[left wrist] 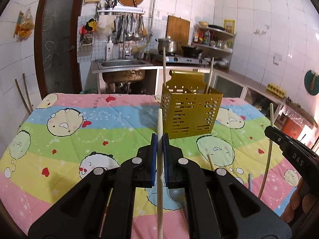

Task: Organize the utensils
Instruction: 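Lift the chopstick with both tools and insert it into the holder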

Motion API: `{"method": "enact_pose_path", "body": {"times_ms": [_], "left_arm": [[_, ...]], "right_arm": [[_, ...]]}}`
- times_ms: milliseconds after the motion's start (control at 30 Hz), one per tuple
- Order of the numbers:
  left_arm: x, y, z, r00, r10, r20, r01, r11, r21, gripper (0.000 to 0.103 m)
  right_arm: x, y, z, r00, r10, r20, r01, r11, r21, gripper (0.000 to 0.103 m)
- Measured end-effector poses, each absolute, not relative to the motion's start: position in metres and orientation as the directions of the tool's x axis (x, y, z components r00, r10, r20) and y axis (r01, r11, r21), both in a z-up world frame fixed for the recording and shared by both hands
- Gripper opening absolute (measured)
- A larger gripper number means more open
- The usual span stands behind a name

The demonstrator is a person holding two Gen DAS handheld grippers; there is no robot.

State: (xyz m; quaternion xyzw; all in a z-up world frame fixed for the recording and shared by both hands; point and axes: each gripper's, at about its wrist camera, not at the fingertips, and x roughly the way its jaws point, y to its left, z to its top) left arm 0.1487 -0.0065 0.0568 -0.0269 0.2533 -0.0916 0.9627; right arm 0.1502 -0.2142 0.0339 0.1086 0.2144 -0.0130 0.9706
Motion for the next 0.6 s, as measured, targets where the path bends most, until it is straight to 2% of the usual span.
{"method": "enact_pose_path", "body": {"times_ms": [233,600], "left_arm": [[0.131,0.009,0.058,0.875,-0.179,-0.449,0.15,0.984,-0.101,0.005],[0.095,0.013,0.07,0.928,-0.161,-0.336,0.15,0.987,-0.057,0.005]], "right_arm": [[0.128,-0.21,0.037,0.932,0.016,-0.363,0.058,0.98,0.192,0.006],[0.096,-0.205,0.042,0.966,0.009,-0.258,0.037,0.984,0.173,0.006]]}}
